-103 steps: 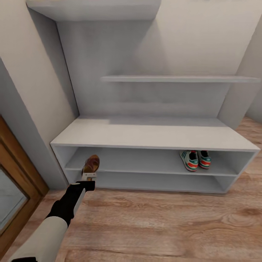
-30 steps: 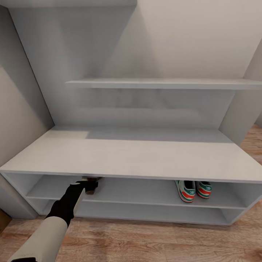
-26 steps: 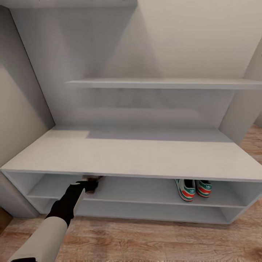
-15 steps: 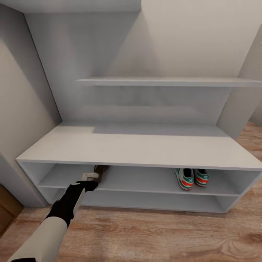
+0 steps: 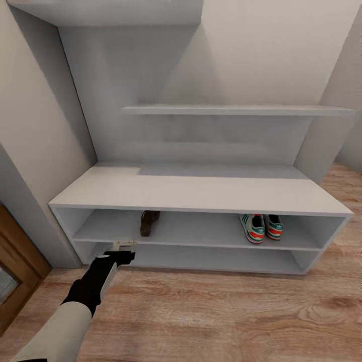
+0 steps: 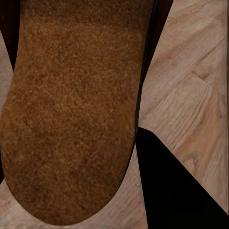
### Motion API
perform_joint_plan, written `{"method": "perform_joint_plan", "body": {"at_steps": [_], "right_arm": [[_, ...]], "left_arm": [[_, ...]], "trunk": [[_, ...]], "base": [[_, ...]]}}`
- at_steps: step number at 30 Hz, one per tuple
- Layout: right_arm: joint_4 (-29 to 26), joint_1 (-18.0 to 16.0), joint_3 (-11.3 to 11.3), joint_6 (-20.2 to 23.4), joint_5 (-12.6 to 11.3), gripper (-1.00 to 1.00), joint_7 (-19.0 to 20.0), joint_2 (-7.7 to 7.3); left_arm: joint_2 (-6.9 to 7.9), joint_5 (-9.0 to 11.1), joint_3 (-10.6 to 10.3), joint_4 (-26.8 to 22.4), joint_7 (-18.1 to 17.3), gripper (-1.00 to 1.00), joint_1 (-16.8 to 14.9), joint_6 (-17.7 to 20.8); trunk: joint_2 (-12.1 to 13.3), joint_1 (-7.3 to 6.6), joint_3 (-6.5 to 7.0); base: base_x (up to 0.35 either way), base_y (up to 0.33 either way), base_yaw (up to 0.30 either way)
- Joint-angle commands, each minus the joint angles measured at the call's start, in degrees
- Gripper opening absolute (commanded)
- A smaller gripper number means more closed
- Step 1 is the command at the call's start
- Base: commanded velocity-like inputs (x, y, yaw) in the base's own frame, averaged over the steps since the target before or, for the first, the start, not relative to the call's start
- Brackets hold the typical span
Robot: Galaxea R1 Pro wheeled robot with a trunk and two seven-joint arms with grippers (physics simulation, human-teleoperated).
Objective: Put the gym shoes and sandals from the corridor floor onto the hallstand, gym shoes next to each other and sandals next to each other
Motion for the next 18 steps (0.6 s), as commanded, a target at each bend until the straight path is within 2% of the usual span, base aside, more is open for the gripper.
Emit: {"method": "perform_joint_plan", "body": {"at_steps": [1,3,5,6,8,9,11,12,13,14,15,17,18], "right_arm": [[0.02,-0.09,-0.4,-0.19,0.39,-1.0,0.36,0.02],[0.02,-0.09,-0.4,-0.19,0.39,-1.0,0.36,0.03],[0.02,-0.09,-0.4,-0.19,0.39,-1.0,0.36,0.04],[0.07,-0.09,-0.35,-0.19,0.39,-1.0,0.36,0.04],[0.11,-0.09,-0.33,-0.19,0.39,-1.0,0.36,0.08],[0.15,-0.09,-0.32,-0.19,0.39,-1.0,0.36,0.13],[0.15,-0.09,-0.31,-0.19,0.39,-1.0,0.36,0.16],[0.13,-0.09,-0.31,-0.19,0.39,-1.0,0.36,0.18],[0.15,-0.09,-0.31,-0.19,0.39,-1.0,0.36,0.19],[0.16,-0.09,-0.29,-0.19,0.39,-1.0,0.36,0.23],[0.17,-0.09,-0.28,-0.19,0.39,-1.0,0.36,0.26],[0.23,-0.09,-0.15,-0.19,0.43,-1.0,0.36,0.4],[0.37,-0.09,-0.02,-0.19,0.46,-1.0,0.39,0.51]], "left_arm": [[0.04,-0.46,0.24,0.01,-0.26,1.0,0.47,-0.72],[0.25,-0.36,0.46,0.18,-0.84,1.0,2.59,-4.18],[0.41,-0.33,0.66,0.33,-1.98,1.0,6.2,-9.03],[1.05,-0.29,0.79,0.47,-4.29,1.0,10.88,-14.43],[2.24,-0.17,0.83,0.47,-7.46,1.0,14.53,-18.4],[3.35,0.0,0.88,0.51,-11.38,1.0,17.37,-21.8],[4.08,0.29,0.9,0.55,-14.69,1.0,19.28,-24.42],[4.76,0.73,0.92,0.57,-18.44,1.0,21.2,-27.3],[5.11,1.01,0.92,0.58,-20.51,1.0,22.18,-28.82],[6.18,1.92,1.05,0.6,-26.34,1.0,24.67,-32.18],[6.79,2.5,1.2,0.62,-29.51,1.0,25.96,-33.72],[8.62,5.34,2.58,0.96,-39.86,1.0,30.25,-37.81],[9.74,8.38,5.14,1.77,-47.98,1.0,34.21,-40.36]], "trunk": [[-0.02,-0.05,-0.04],[-0.02,-0.05,-0.04],[-0.02,-0.05,-0.04],[-0.02,-0.05,-0.04],[-0.02,-0.05,-0.04],[-0.02,-0.05,-0.04],[-0.02,-0.05,-0.04],[-0.02,-0.05,-0.04],[-0.02,-0.05,-0.04],[-0.02,-0.05,-0.04],[-0.02,-0.05,-0.04],[-0.02,-0.05,-0.04],[-0.02,-0.05,-0.04]], "base": [[-0.315,0.101,0.0],[-0.315,0.101,0.0],[-0.313,0.101,0.0],[-0.31,0.101,0.0],[-0.306,0.1,0.0],[-0.249,0.062,0.0],[-0.208,0.045,0.0],[-0.127,0.025,0.0],[-0.102,0.02,0.0],[-0.065,0.013,0.0],[-0.052,0.01,0.0],[-0.027,0.005,0.0],[-0.007,0.001,0.0]]}}
